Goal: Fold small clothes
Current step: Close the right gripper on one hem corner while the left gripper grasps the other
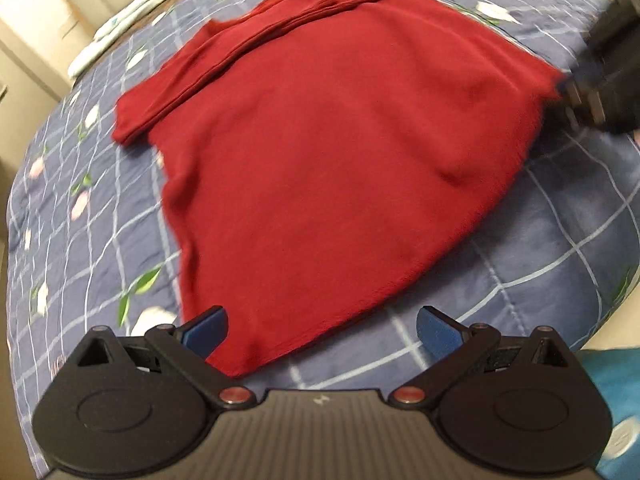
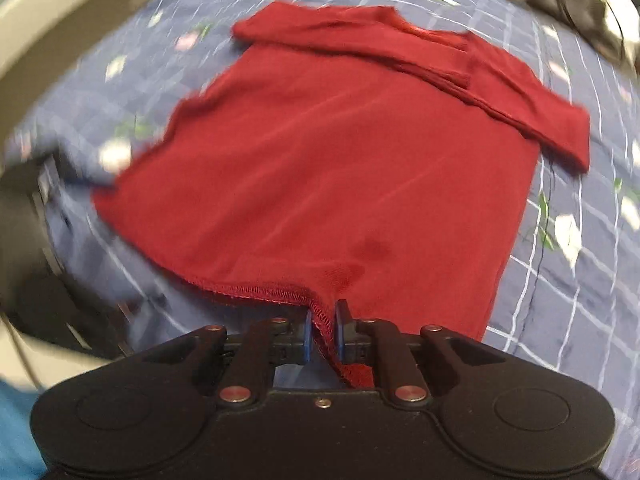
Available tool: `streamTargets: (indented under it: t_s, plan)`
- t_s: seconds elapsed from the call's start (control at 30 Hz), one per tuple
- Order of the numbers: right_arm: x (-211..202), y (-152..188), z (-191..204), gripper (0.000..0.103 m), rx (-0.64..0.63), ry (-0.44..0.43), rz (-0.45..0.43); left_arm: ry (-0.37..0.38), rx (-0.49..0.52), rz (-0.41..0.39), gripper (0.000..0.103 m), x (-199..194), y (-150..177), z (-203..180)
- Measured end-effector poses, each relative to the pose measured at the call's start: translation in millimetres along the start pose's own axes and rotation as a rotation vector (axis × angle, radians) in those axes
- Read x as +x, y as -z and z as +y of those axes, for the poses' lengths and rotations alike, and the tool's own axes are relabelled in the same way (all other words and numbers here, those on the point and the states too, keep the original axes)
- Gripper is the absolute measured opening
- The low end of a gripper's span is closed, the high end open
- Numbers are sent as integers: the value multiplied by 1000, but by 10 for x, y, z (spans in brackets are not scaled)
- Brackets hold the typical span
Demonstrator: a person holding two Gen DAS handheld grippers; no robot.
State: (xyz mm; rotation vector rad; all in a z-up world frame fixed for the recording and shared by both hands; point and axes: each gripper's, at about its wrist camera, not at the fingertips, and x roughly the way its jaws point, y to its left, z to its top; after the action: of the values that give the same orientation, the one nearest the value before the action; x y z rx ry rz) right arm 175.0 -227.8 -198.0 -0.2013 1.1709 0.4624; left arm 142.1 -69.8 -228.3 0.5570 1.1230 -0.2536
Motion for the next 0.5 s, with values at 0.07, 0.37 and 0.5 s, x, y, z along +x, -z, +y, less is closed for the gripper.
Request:
streamTargets:
  t_s: [0.07,0.37,0.5]
  plan:
    - [-85,-127,-97,11,56,-41,3,-8,46,-10,102,41,-35,-109]
    - [-221,-321,-174,11,38,-92,29,-151,124,-57,91,149,-152,-114]
    - [-206,-288,-173,11,20,-89,34,-174,174,-53,77,177,-143,-9]
